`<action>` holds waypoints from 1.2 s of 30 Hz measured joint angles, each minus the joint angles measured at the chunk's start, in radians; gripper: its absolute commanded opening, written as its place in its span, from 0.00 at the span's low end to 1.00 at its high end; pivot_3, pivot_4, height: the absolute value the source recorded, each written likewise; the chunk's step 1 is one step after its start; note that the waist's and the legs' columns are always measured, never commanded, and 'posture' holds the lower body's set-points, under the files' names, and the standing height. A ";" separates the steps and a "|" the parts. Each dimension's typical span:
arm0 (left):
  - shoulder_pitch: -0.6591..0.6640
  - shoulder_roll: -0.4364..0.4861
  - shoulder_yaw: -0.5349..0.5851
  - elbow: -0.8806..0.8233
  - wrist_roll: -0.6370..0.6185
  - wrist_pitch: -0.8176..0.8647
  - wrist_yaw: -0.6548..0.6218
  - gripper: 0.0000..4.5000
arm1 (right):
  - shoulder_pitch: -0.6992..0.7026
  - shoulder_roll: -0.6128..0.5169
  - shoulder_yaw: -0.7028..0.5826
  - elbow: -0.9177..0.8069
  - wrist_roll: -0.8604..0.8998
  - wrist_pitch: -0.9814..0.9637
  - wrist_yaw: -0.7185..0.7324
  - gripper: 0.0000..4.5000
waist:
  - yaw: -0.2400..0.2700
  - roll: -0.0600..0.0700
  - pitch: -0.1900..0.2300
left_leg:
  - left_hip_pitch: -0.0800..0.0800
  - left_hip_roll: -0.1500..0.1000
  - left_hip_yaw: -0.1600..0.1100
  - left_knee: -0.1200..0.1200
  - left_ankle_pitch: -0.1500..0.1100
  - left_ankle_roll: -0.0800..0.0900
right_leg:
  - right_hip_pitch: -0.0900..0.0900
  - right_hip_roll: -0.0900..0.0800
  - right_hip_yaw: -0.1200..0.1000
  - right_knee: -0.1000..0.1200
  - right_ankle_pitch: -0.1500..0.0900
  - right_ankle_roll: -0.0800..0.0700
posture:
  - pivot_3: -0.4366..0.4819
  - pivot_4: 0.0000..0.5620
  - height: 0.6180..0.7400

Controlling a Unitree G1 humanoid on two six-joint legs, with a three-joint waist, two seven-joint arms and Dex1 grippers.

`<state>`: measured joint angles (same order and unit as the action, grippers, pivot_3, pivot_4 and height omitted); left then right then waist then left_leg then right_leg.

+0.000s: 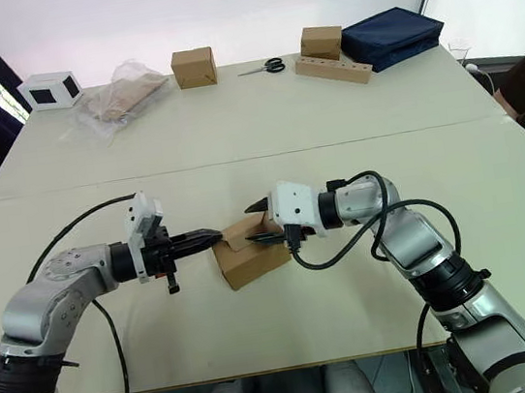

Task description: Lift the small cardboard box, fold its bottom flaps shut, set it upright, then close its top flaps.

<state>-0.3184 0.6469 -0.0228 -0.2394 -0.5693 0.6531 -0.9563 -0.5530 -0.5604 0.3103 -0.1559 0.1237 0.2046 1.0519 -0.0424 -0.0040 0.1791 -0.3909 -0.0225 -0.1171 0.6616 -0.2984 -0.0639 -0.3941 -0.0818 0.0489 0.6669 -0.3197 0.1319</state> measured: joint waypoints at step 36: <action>-0.011 -0.051 0.004 0.001 -0.035 0.027 0.049 0.00 | -0.012 -0.020 0.003 0.013 -0.074 -0.111 0.014 0.49 | 0.001 0.000 0.000 | 0.000 0.000 0.000 0.000 0.000 0.000 | 0.000 0.000 0.000 0.000 0.000 0.000 | 0.48 0.27 1.00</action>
<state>-0.3289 0.5962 -0.0183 -0.2386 -0.6042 0.6805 -0.9076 -0.5650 -0.5802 0.3137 -0.1427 0.0499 0.0937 1.0660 -0.0418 -0.0040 0.1791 -0.3909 -0.0226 -0.1169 0.6617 -0.2982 -0.0643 -0.3940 -0.0819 0.0489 0.6669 -0.3197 0.1319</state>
